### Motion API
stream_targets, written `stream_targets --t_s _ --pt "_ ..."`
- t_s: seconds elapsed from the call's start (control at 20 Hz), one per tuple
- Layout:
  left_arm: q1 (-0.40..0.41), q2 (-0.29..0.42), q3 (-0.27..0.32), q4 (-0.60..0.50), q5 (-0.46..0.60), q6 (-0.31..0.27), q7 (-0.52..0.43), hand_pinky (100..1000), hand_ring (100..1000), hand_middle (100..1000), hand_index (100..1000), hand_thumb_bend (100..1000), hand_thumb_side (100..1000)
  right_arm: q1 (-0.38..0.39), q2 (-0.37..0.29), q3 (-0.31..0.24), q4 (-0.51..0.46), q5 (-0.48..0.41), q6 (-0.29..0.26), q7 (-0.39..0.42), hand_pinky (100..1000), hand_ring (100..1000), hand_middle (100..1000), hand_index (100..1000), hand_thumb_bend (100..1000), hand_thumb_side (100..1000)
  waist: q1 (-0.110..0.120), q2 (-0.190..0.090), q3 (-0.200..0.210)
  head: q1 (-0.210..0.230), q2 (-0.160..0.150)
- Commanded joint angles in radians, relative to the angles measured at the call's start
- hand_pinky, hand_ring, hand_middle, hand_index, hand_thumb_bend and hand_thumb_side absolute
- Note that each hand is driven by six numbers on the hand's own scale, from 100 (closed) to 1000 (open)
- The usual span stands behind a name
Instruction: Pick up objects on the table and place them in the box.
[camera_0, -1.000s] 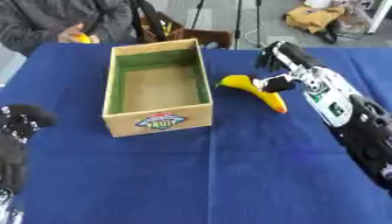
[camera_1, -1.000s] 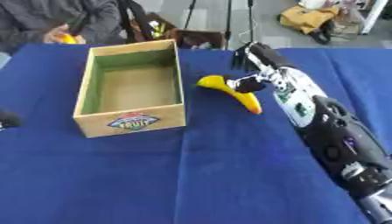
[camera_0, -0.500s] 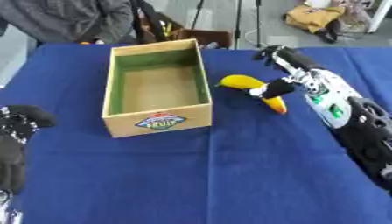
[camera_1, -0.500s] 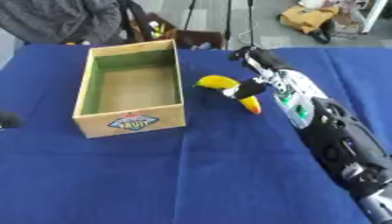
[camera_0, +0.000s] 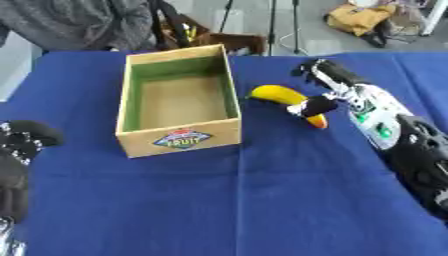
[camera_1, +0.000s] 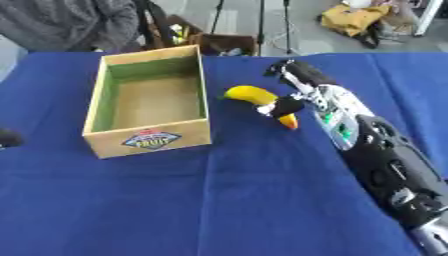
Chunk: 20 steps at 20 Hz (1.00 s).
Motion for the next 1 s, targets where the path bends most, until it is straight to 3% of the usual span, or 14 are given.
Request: stream_targets --t_s 0.05,1.0 --pt "-0.007 0.011 0.001 -0.014 0.006 0.000 -0.003 606 572 464 556 507 960 -0.014 -0.011 -0.011 0.002 0.005 0.000 -0.011 629 676 712 795 456 400 0.003 -0.016 0.002 -0.003 -0.005" --pt "-0.007 0.012 0.001 -0.013 0.008 0.000 -0.006 607 574 464 557 504 961 -0.009 0.004 -0.007 0.020 0.002 -0.012 -0.029 523 562 569 674 297 346 0.008 -0.012 -0.002 -0.003 -0.003"
